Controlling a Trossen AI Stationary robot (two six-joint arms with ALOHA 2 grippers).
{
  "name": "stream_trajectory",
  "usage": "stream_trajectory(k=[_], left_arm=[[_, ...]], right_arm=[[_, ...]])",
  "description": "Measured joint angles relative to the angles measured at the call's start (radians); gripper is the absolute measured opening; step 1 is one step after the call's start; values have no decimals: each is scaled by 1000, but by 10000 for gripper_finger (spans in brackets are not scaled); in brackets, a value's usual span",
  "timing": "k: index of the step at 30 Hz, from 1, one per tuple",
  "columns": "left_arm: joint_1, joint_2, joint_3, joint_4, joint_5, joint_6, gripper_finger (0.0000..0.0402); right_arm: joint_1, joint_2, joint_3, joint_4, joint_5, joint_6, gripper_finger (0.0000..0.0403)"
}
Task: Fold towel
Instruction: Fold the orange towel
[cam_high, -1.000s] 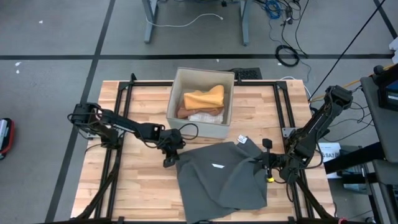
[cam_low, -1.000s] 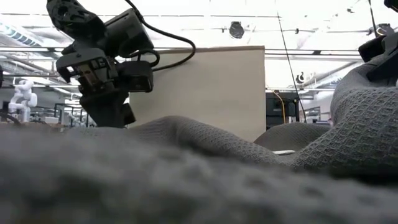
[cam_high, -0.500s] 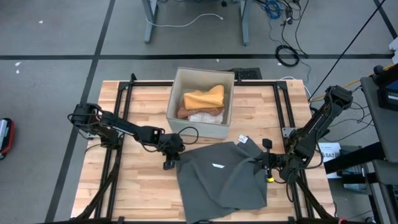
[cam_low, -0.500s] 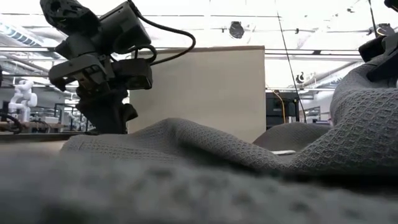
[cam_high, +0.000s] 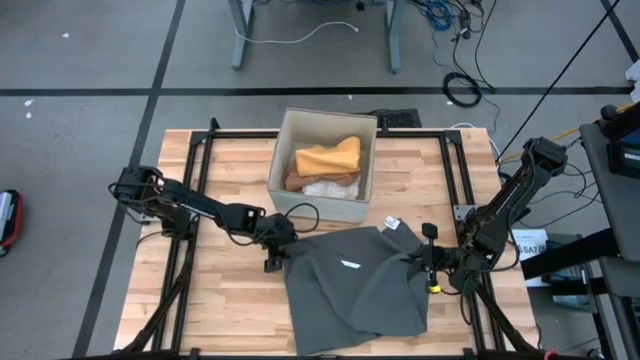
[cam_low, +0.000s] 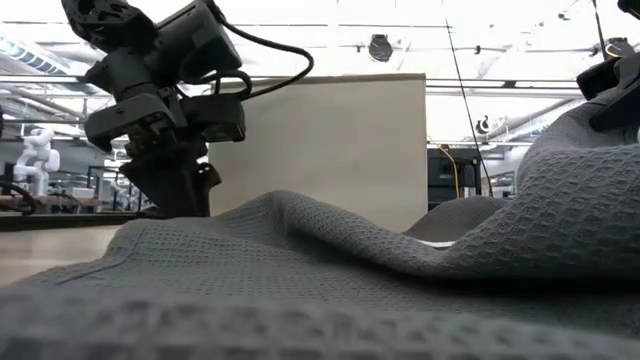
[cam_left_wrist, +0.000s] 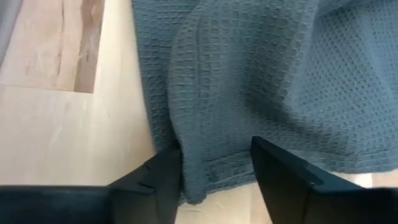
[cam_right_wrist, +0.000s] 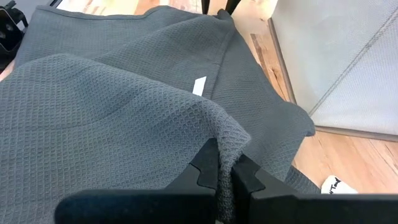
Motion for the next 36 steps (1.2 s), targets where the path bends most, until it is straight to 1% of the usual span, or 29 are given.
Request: stream_trajectory(k=[4, 7, 10, 12, 14, 16, 20, 23, 26, 28, 31, 33, 36], left_arm=[[-14, 0, 37, -42, 3, 16, 227], [-27, 0, 93, -115, -7, 50, 246], [-39, 0, 153, -220, -70, 70, 253], [-43, -1, 167, -271, -119, 66, 254], [-40, 0, 163, -287, -118, 53, 254], [-28, 0, 159, -284, -91, 37, 254], [3, 0, 134, -281, -76, 2, 254], [24, 0, 103, -246, -53, -11, 255], [33, 0, 71, -216, -62, -24, 255], [32, -2, 57, -177, -53, -35, 255], [13, 0, 47, -76, 30, -37, 255], [-8, 12, 48, -39, 37, -34, 255], [-25, 50, 51, -38, 42, -34, 251]], right_arm=[[0, 0, 0, 0, 0, 0, 0], [0, 0, 0, 0, 0, 0, 0], [0, 0, 0, 0, 0, -1, 0], [0, 0, 0, 0, 0, 0, 0], [0, 0, 0, 0, 0, 0, 0], [0, 0, 0, 0, 0, 1, 0], [0, 0, 0, 0, 0, 2, 0], [0, 0, 0, 0, 0, 2, 0], [0, 0, 0, 0, -1, 4, 0], [1, 0, 0, 0, -1, 4, 0], [2, 0, 0, 0, -2, 4, 0], [2, 0, 0, -1, -1, 4, 0], [2, 0, 0, 0, -2, 2, 0]])
